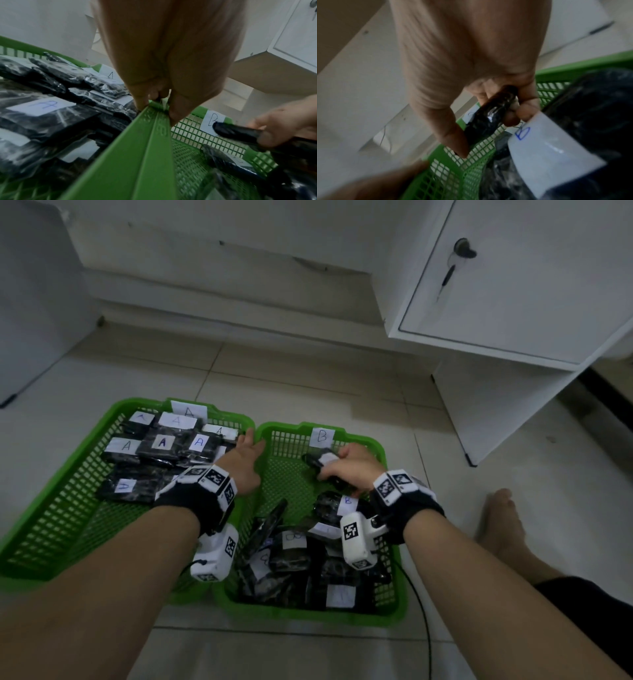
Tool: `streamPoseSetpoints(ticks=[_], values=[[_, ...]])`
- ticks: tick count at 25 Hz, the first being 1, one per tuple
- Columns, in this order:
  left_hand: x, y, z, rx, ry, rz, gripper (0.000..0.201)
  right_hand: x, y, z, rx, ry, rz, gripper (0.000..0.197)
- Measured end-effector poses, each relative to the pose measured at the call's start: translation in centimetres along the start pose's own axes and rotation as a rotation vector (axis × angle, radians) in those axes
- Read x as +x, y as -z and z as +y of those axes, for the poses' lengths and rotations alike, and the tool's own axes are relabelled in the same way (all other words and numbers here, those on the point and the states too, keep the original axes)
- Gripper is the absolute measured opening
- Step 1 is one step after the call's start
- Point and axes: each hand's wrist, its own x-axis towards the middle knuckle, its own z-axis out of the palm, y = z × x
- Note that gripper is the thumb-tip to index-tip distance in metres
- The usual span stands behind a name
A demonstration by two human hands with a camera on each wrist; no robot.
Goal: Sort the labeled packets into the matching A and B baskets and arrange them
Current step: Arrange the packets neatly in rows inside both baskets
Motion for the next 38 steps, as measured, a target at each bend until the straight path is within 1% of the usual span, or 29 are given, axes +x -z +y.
streamPoseSetpoints(ticks=[1,2,4,6,8,10,13,15,20,23,27,30,31,33,36,37,38], values=[[-0.1,0.2,0.0,0.006,-0.002,0.000,0.087,0.8,-0.5,-0.6,-0.189,0.026,0.002,0.032],[-0.3,0.2,0.1,0.017,-0.009,0.003,0.087,1.6,-1.1,-1.1,-0.322,0.066,0.033,0.040],[-0.4,0.2,0.2,0.016,-0.015,0.008,0.087,2.9,-2.0,-2.2,-0.440,0.183,0.123,0.050],[-0.4,0.3,0.2,0.001,-0.012,0.003,0.087,4.3,-3.1,-3.2,-0.510,0.331,0.142,0.055],[-0.5,0.4,0.1,-0.001,-0.022,0.002,0.086,5.3,-4.5,-4.0,-0.548,0.419,0.119,0.051],[-0.4,0.4,0.1,-0.006,-0.021,-0.002,0.086,6.1,-5.9,-4.4,-0.605,0.447,0.137,0.039],[-0.3,0.3,-0.1,-0.025,-0.026,-0.014,0.086,6.8,-6.9,-4.5,-0.735,0.434,0.190,0.027],[-0.4,0.3,-0.2,-0.040,-0.026,-0.023,0.087,7.1,-6.7,-4.4,-0.770,0.422,0.209,0.021],[-0.6,0.5,0.1,-0.016,-0.020,-0.039,0.085,6.5,-7.1,-5.1,-0.880,0.426,0.194,0.015],[-0.5,0.6,0.3,0.000,-0.011,-0.046,0.085,6.3,-7.2,-5.2,-0.902,0.436,0.188,0.020],[-0.5,0.5,0.2,-0.006,-0.019,-0.043,0.085,7.0,-7.3,-4.8,-0.853,0.443,0.142,0.014],[-0.3,0.4,0.0,-0.011,-0.014,-0.046,0.086,7.0,-7.1,-4.5,-0.802,0.440,0.154,0.017],[-0.2,0.4,-0.1,-0.020,-0.012,-0.045,0.086,6.9,-7.1,-4.4,-0.795,0.426,0.140,0.018],[0.0,0.4,-0.2,-0.047,-0.003,-0.045,0.087,6.5,-6.9,-4.4,-0.802,0.411,0.055,0.026],[0.0,1.0,0.0,-0.078,0.024,-0.061,0.082,4.6,-4.2,-4.5,-0.705,0.368,-0.080,0.040],[0.1,1.2,0.2,-0.084,0.042,-0.045,0.076,3.7,-2.7,-4.6,-0.658,0.357,-0.088,0.040],[0.0,1.4,0.5,-0.096,0.060,-0.009,0.069,2.4,-1.2,-4.4,-0.619,0.345,-0.063,0.036]])
